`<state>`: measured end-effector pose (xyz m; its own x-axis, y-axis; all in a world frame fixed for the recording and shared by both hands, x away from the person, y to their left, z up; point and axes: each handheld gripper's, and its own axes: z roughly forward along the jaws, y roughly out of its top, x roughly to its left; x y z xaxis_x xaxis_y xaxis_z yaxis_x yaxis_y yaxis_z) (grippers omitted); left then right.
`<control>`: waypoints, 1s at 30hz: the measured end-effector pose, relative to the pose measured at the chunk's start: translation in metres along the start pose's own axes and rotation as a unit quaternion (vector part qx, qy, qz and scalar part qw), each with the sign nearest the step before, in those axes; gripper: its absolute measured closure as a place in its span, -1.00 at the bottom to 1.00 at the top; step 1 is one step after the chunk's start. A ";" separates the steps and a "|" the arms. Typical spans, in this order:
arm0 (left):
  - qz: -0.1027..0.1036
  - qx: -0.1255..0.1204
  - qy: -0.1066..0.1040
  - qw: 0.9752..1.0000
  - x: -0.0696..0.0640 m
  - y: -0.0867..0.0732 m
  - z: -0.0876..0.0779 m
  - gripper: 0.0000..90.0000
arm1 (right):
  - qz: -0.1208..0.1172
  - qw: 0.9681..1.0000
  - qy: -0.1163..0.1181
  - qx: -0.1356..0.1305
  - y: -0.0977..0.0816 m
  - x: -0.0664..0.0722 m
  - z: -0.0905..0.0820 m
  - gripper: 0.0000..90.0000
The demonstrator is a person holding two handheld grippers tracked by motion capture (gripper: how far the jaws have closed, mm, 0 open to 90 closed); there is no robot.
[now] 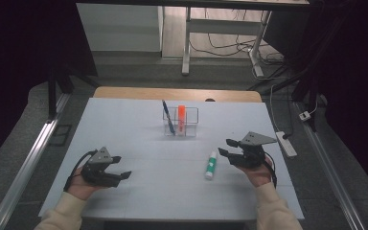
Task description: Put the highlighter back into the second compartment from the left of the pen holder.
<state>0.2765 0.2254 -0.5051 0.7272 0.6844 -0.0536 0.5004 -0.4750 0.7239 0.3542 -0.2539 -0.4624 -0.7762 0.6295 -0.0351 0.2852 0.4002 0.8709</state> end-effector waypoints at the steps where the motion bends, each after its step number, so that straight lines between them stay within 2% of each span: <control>1: 0.000 0.000 0.000 1.000 0.000 0.000 0.000 -0.39 | 0.002 1.000 -0.001 0.004 -0.002 0.000 -0.002 0.09; 9: 0.000 0.000 -0.001 1.000 0.000 0.000 0.000 -0.39 | 0.002 1.000 0.002 0.027 -0.011 -0.002 -0.006 0.06; 18: 0.001 0.000 0.000 1.000 0.000 0.000 0.000 -0.39 | -0.003 0.999 0.001 0.035 -0.010 0.001 -0.005 0.05; 25: -0.004 -0.002 0.000 1.000 0.001 -0.001 -0.001 -0.39 | 0.013 0.999 -0.009 0.033 -0.019 0.002 -0.013 0.03; 30: -0.002 -0.003 -0.001 1.000 0.001 0.001 0.000 -0.39 | 0.014 0.999 -0.016 0.032 -0.022 0.004 -0.016 0.00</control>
<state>0.2779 0.2251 -0.5043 0.7256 0.6857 -0.0579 0.5014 -0.4691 0.7270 0.3361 -0.2708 -0.4736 -0.7496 0.6614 -0.0265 0.3434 0.4228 0.8386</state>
